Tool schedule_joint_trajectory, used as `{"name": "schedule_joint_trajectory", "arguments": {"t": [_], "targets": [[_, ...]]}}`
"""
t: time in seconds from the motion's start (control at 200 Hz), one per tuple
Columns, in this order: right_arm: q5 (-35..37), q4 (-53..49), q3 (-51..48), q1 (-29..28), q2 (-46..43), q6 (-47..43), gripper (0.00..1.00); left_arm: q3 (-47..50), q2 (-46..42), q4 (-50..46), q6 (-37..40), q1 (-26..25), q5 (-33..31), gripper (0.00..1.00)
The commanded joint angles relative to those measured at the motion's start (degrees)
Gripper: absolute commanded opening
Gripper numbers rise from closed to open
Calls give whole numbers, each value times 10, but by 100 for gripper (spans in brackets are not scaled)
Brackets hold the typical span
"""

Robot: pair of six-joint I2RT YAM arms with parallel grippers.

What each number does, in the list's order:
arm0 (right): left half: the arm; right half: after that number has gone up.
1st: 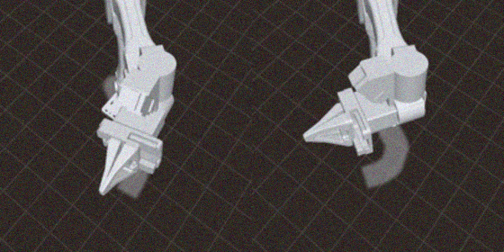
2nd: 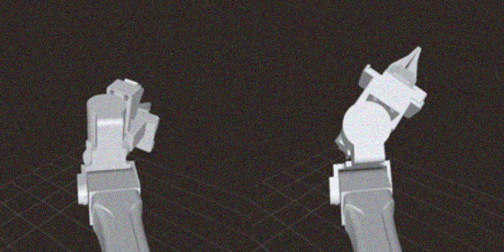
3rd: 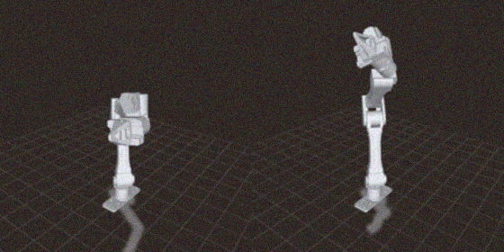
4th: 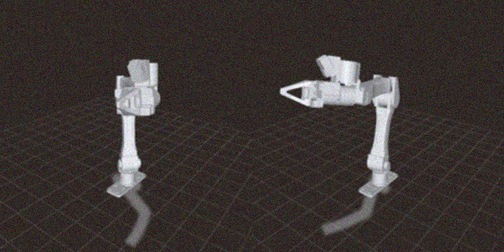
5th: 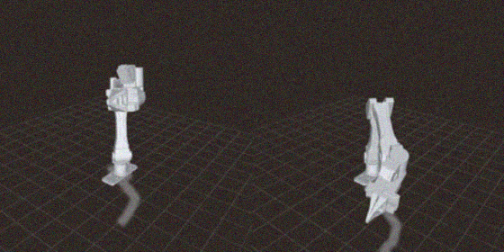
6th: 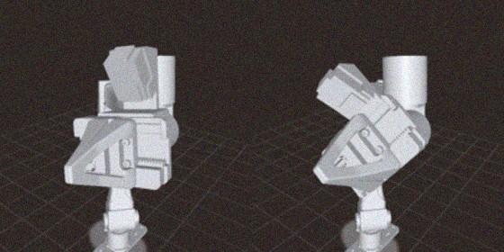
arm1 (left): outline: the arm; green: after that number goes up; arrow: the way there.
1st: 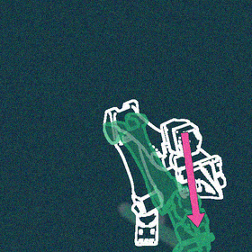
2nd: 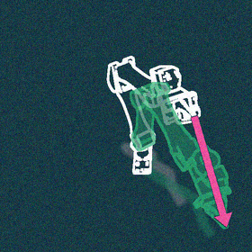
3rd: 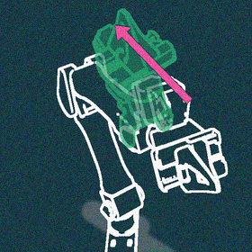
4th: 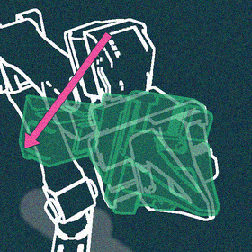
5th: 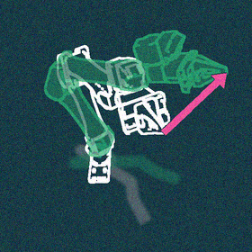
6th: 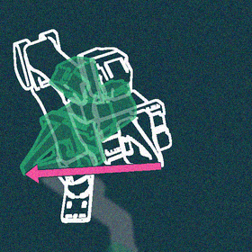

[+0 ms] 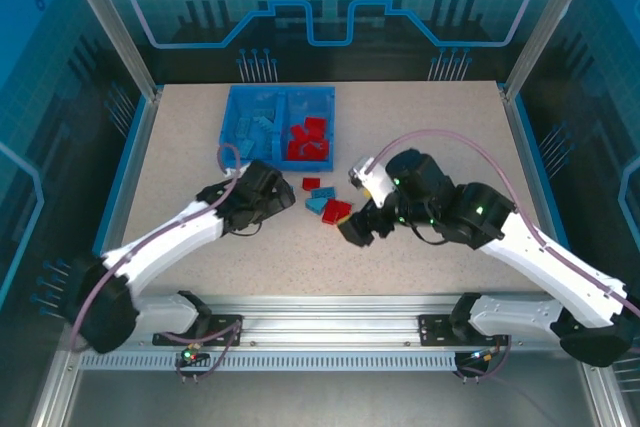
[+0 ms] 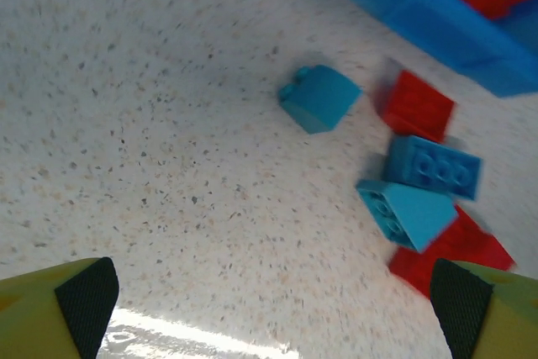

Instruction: Sort the legos into containers by color

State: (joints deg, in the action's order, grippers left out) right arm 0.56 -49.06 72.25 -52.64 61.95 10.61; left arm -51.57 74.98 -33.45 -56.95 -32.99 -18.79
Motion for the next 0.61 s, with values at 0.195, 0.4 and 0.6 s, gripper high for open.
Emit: {"name": "schedule_joint_trajectory", "arguments": {"t": [0.195, 0.4, 0.6], "targets": [[50, -32, -116, -55, -64, 153, 93, -127, 180, -38, -143, -6, -91, 98], [69, -25, -136, -56, -121, 173, 95, -180, 279, -4, -148, -6, -51, 98], [79, -16, -133, -55, -128, 168, 97, -219, 341, -1, -147, 8, -44, 96]]}}
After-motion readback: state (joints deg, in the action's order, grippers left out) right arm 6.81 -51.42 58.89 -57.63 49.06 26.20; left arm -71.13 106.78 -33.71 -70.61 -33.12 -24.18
